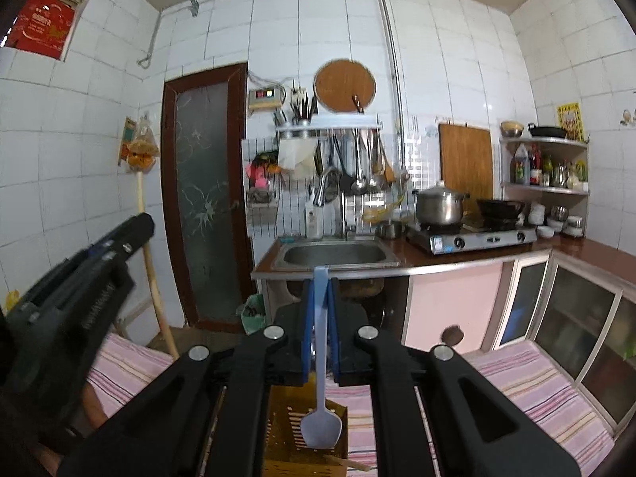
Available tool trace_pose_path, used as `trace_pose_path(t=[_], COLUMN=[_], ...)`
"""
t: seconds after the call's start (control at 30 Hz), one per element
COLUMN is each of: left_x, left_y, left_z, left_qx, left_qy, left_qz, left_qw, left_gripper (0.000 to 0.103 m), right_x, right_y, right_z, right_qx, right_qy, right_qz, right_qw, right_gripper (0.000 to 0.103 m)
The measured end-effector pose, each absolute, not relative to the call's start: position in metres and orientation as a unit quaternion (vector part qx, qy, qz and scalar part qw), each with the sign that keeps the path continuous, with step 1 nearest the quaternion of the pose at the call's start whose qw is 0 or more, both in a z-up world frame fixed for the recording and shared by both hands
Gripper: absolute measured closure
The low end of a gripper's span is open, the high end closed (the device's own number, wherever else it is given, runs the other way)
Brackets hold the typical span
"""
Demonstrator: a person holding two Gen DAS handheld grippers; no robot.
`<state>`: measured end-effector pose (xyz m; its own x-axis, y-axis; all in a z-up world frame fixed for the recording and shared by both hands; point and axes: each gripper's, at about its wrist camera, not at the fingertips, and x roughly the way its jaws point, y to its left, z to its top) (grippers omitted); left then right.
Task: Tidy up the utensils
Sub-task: 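Open both tools to drop the chopstick and spatula into the caddy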
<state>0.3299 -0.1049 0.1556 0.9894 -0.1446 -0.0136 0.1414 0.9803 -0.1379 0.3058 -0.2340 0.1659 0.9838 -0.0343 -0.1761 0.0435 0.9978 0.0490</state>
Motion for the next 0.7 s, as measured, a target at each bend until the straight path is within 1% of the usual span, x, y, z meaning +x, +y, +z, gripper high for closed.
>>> trace_pose_path(t=[0.2,0.3,0.37,0.4,0.43,0.47,0.5,0.53,0.6,0.63,0.67,0.7], left_x=[0.357,0.363,0.359,0.356,0.353,0.348,0.340,0.332,0.311,0.301,0.290,0.282], left_y=[-0.102,-0.097,-0.088,-0.083,-0.078,-0.072,-0.066,-0.059,-0.043,-0.036,-0.027,-0.023], left_z=[0.124,0.124,0.130,0.133,0.137,0.144,0.148,0.152,0.159,0.160,0.160,0.159], left_qx=[-0.072,-0.076,-0.084,-0.082,-0.075,-0.063,-0.056,-0.053,-0.046,-0.042,-0.038,-0.035], left_qy=[0.053,0.082,0.093,0.093,0.096,0.104,0.106,0.103,0.095,0.096,0.103,0.109], left_qz=[-0.053,-0.050,-0.050,-0.046,-0.042,-0.042,-0.040,-0.035,-0.024,-0.022,-0.022,-0.024], left_qw=[0.995,0.992,0.991,0.991,0.992,0.992,0.992,0.993,0.994,0.994,0.994,0.993], left_gripper=[0.098,0.098,0.098,0.097,0.088,0.079,0.059,0.042,0.030,0.023,0.019,0.013], right_x=[0.323,0.328,0.328,0.326,0.323,0.317,0.311,0.301,0.288,0.278,0.272,0.263], right_y=[-0.234,-0.234,-0.233,-0.234,-0.234,-0.236,-0.238,-0.240,-0.242,-0.244,-0.244,-0.245], right_z=[0.135,0.128,0.128,0.130,0.133,0.137,0.142,0.148,0.156,0.160,0.161,0.162], right_qx=[0.018,0.014,0.005,0.000,-0.003,-0.004,-0.004,-0.008,-0.016,-0.017,-0.016,-0.016], right_qy=[0.120,0.142,0.150,0.152,0.153,0.152,0.147,0.143,0.144,0.145,0.146,0.148], right_qz=[-0.024,-0.025,-0.030,-0.037,-0.042,-0.047,-0.050,-0.057,-0.065,-0.070,-0.073,-0.075], right_qw=[0.992,0.989,0.988,0.988,0.987,0.987,0.988,0.988,0.987,0.987,0.987,0.986], right_gripper=[0.096,0.096,0.094,0.091,0.077,0.056,0.050,0.049,0.048,0.043,0.036,0.034])
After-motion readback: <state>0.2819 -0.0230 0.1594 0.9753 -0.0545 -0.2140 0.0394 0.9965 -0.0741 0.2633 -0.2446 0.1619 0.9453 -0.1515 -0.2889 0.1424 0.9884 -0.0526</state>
